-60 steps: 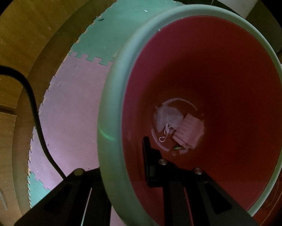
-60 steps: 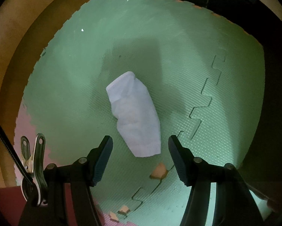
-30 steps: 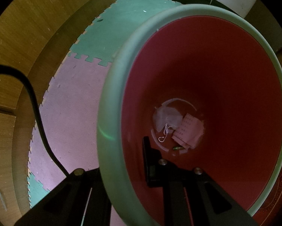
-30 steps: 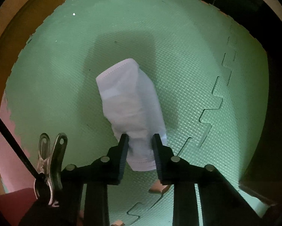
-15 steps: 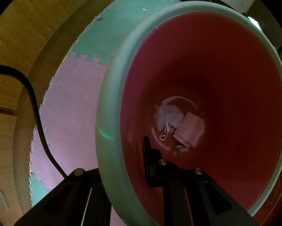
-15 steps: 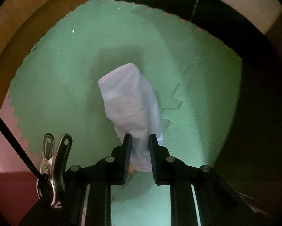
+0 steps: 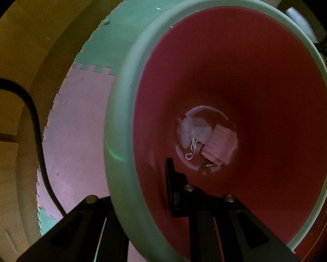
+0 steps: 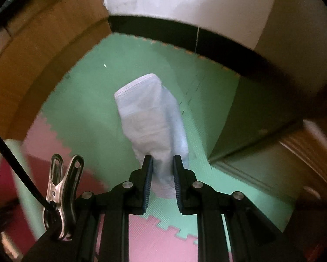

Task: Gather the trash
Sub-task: 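Carry the white mask over the bucket and open the right gripper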

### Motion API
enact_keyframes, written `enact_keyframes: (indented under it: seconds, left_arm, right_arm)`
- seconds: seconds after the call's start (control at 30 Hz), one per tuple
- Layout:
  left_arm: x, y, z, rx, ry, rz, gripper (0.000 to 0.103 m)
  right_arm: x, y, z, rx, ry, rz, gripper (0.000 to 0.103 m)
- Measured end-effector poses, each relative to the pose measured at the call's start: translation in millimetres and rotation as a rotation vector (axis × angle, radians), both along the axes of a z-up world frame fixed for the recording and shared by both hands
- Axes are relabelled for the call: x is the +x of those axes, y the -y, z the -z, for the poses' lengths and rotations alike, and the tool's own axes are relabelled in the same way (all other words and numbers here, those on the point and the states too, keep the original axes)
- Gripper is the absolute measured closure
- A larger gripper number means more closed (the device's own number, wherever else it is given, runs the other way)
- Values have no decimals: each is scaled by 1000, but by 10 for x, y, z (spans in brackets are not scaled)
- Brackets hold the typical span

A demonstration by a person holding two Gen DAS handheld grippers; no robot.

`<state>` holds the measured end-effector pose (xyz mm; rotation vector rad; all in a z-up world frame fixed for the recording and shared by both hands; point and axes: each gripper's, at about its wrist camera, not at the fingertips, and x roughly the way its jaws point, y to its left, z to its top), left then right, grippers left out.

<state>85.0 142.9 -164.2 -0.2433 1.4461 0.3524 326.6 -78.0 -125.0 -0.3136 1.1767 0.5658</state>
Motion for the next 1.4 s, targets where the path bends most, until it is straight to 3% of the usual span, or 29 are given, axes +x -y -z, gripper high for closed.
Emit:
enact_keyframes:
  seconds: [0.23, 0.43, 0.77, 0.97, 1.23, 1.4]
  left_arm:
    - [6, -53, 30, -29, -12, 20, 93]
    - [22, -59, 30, -31, -11, 33, 93]
    - [32, -65, 20, -43, -1, 2, 93]
    - [19, -91, -8, -43, 22, -25, 93]
    - [25, -84, -47, -29, 43, -30, 93]
    - [16, -98, -47, -24, 48, -21, 93]
  right_arm:
    - [-733, -88, -811, 85, 24, -33, 83]
    - [-1316, -381, -1042, 128, -13, -74, 83]
    - [-1817, -701, -664, 93, -126, -119, 83]
    - [-1930, -774, -423, 27, -135, -162, 83]
    - [-2095, -875, -488, 3, -120, -254, 83]
    - [-2079, -836, -538, 0, -112, -243, 83]
